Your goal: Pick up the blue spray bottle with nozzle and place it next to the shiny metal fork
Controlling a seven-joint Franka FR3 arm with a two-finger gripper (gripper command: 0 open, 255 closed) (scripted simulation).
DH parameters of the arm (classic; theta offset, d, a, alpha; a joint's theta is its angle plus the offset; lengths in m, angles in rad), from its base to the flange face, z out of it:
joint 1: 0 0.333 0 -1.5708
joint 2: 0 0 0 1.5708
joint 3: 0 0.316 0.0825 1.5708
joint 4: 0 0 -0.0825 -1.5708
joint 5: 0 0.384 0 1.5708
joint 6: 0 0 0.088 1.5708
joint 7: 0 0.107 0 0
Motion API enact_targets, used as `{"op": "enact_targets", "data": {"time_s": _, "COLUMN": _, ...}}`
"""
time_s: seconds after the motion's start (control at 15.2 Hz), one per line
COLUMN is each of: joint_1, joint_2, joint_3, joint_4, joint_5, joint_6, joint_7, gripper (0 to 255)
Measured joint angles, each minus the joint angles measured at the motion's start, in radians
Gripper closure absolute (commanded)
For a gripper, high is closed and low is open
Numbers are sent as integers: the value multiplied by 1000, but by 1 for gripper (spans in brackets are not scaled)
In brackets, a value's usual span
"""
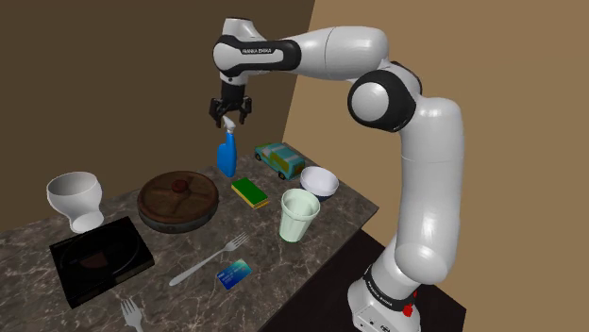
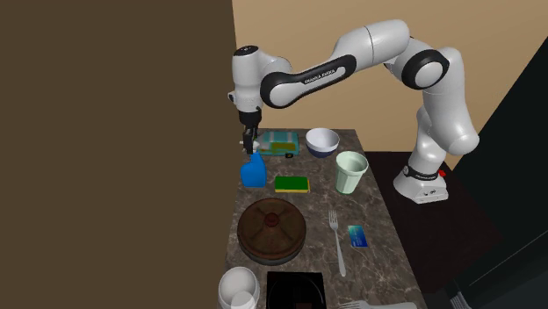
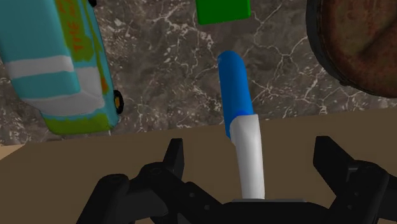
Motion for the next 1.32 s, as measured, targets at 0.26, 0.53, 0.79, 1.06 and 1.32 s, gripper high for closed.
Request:
{"op": "enact_targets", "data": {"time_s": 0.26, "joint_1": 1, "joint_2": 2, "joint_3": 0, "joint_4": -27, "joint_5": 0, "joint_6": 29, "joint_7": 1, "gripper": 0}}
{"op": "enact_targets", "data": {"time_s": 0.53, "joint_1": 0, "joint_2": 3, "joint_3": 0, "joint_4": -27, "joint_5": 0, "joint_6": 30, "joint_7": 1, "gripper": 0}}
{"op": "enact_targets", "data": {"time_s": 0.79, "joint_1": 1, "joint_2": 3, "joint_3": 0, "joint_4": -27, "joint_5": 0, "joint_6": 30, "joint_7": 1, "gripper": 255}}
{"op": "enact_targets", "data": {"time_s": 1.06, "joint_1": 1, "joint_2": 3, "joint_3": 0, "joint_4": -27, "joint_5": 0, "joint_6": 30, "joint_7": 1, "gripper": 255}}
{"op": "enact_targets", "data": {"time_s": 1.32, "joint_1": 1, "joint_2": 2, "joint_3": 0, "joint_4": -23, "joint_5": 0, "joint_6": 25, "joint_7": 2, "gripper": 255}}
